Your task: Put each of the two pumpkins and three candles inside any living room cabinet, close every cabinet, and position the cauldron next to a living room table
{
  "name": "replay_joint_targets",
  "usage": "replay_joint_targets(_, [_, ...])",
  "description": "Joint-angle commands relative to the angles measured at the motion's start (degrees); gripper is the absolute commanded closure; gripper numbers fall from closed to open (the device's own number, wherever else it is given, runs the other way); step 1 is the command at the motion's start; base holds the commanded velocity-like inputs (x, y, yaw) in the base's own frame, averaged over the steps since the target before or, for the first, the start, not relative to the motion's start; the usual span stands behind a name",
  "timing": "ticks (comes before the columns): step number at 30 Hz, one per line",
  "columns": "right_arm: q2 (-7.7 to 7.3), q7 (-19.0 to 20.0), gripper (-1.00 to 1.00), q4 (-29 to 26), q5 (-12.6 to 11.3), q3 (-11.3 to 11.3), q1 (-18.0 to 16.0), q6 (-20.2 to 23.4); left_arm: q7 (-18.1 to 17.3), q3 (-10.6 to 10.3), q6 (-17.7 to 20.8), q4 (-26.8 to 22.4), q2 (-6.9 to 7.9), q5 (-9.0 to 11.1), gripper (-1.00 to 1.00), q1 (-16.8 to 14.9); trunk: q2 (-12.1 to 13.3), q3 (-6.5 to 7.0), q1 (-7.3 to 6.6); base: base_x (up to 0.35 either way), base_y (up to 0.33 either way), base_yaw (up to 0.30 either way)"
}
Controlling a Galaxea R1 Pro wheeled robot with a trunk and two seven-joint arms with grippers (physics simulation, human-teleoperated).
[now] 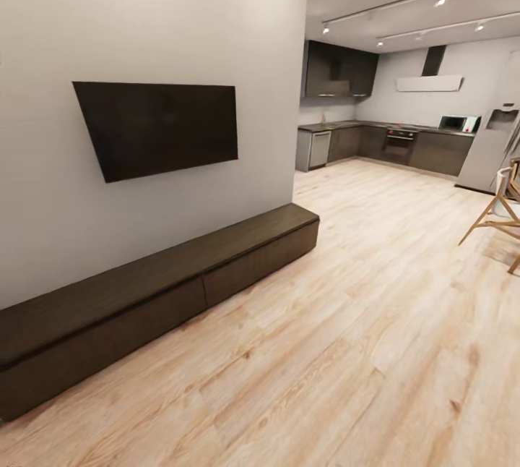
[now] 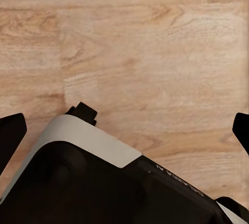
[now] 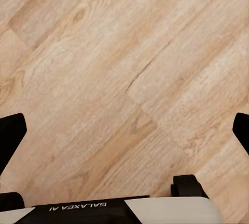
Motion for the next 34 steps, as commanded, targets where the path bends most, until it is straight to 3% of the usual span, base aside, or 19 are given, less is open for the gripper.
replay_joint_targets(1, [0.06, -0.07, -1.0, 0.21, -0.36, 0.48, -0.08, -0.32, 0.28, -0.47, -0.15, 0.0, -0.01, 0.27, -1.0, -0.03, -0.04, -0.07, 0.01, 0.07, -0.009, 0.078])
replay_joint_targets(18, [0.02, -0.15, -1.0, 0.22, -0.26, 0.33, -0.08, -1.14, 0.28, -0.46, -0.21, 0.0, 0.15, 0.47, -1.0, -0.02, -0.04, -0.11, 0.01, 0.007, 0.024, 0.12])
replay_joint_targets(24, [-1.0, -0.11, -1.0, -0.05, -0.11, 0.31, -0.09, -1.47, 0.34, -0.39, -0.23, 0.0, 0.22, 0.65, -1.0, 0.12, -0.04, -0.12, 0.01, 0.0, 0.015, 0.019])
replay_joint_targets(34, [-1.28, -0.05, -1.0, -0.04, -0.12, 0.32, -0.09, -1.51, 0.37, -0.04, -0.24, 0.0, 0.34, 0.8, -1.0, 0.1, -0.04, -0.12, 0.01, 0.0, 0.001, 0.001])
